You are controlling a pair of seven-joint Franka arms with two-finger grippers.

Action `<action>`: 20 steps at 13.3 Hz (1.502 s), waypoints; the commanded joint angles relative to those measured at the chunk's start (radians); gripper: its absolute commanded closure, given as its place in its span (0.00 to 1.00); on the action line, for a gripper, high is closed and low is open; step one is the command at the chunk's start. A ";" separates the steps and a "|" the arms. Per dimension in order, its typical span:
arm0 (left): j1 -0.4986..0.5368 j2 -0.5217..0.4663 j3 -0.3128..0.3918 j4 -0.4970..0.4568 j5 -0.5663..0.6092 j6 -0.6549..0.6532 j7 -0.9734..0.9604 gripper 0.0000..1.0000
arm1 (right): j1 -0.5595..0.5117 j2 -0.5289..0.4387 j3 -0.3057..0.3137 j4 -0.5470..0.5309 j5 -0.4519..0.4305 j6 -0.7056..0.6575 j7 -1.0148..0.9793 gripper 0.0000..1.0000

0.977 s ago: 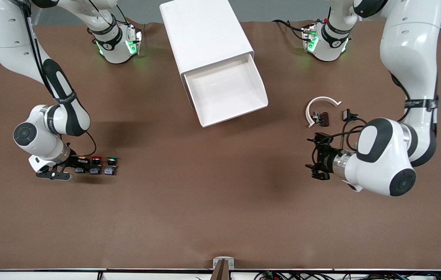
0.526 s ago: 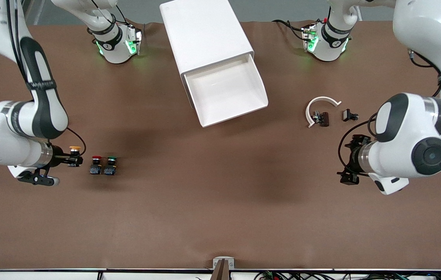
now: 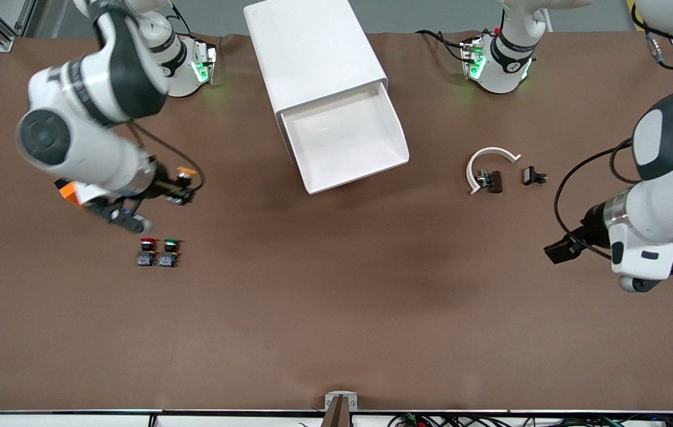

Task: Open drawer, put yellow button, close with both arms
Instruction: 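Lift the yellow button and carry it toward the open drawer, then lower the yellow button into the drawer and open the right gripper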

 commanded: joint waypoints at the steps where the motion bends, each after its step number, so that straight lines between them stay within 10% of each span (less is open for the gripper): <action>1: 0.016 -0.107 -0.008 -0.106 0.018 0.008 0.160 0.00 | 0.133 -0.013 -0.014 0.034 0.052 -0.003 0.226 1.00; 10: 0.080 -0.328 -0.009 -0.434 0.007 0.188 0.477 0.00 | 0.489 0.040 -0.017 0.099 -0.027 0.169 0.719 1.00; 20: 0.075 -0.355 -0.113 -0.660 0.001 0.487 0.520 0.00 | 0.596 0.186 -0.017 0.134 -0.135 0.233 0.849 1.00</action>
